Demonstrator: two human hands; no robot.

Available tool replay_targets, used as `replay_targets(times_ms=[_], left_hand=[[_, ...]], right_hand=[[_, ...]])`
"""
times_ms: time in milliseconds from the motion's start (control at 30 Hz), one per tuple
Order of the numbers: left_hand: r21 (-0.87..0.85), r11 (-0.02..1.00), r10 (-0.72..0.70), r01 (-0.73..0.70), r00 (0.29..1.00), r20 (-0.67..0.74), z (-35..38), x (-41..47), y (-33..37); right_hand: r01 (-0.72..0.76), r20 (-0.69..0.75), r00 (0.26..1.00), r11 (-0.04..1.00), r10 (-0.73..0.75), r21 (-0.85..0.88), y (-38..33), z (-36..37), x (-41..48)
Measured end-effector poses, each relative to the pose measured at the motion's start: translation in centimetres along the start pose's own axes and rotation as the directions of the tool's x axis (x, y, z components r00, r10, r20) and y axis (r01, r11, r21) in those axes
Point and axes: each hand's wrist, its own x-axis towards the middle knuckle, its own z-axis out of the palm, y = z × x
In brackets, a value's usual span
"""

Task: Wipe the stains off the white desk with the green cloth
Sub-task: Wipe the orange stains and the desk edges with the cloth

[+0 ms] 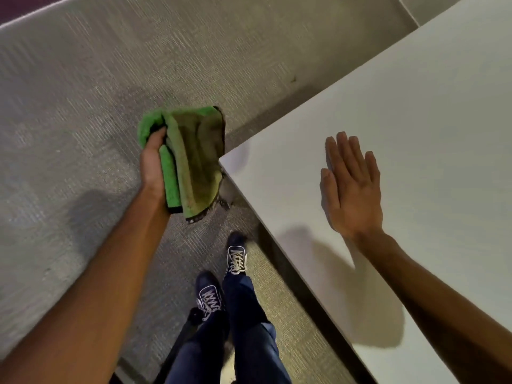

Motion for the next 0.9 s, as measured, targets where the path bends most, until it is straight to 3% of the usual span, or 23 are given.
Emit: replay_targets(times_ms=[133, 267, 433, 567, 633, 700, 800, 900], left_hand=[[0.046, 0.999, 0.027, -0.027, 1.000, -0.015, 0.4, 0.4, 1.2], [0.144, 0.989, 0.020, -0.013, 0.999, -0.046, 1.5, 2.2, 2.5], [0.293, 0.956, -0.023, 0.029, 0.999, -0.024, 2.4, 4.8, 4.1], [0.333, 0.941, -0.083, 0.061, 0.995, 0.051, 3.1, 7.0, 4.4], [0.364, 0.928, -0.120, 0.081, 0.989, 0.087, 4.0, 8.2, 4.4], [0.391, 0.915, -0.165, 0.105, 0.978, 0.124, 5.1, 9.2, 4.4], [0.399, 0.911, -0.190, 0.106, 0.966, 0.177, 6.4, 10.6, 3.9], [0.453, 0.885, -0.224, 0.109, 0.952, 0.208, 7.5, 11.1, 3.6]], right_hand=[[-0.051, 0.022, 0.999, 0.993, 0.049, 0.104, -0.9, -0.9, 0.1], [-0.282, 0.095, 0.959, 0.911, 0.265, 0.301, -4.1, -1.4, 1.0], [-0.299, 0.046, 0.950, 0.855, 0.309, 0.424, -8.6, -0.8, 3.9], [-0.498, 0.093, 0.849, 0.728, 0.521, 0.472, -11.0, 0.1, 6.6], [-0.543, 0.052, 0.800, 0.685, 0.598, 0.487, -12.1, 0.5, 7.4], [-0.557, -0.030, 0.776, 0.706, 0.630, 0.438, -13.4, 1.0, 7.7], [-0.547, -0.142, 0.771, 0.761, 0.620, 0.349, -14.4, 1.7, 8.0], [-0.531, -0.186, 0.763, 0.765, 0.619, 0.364, -14.4, 2.1, 7.8]])
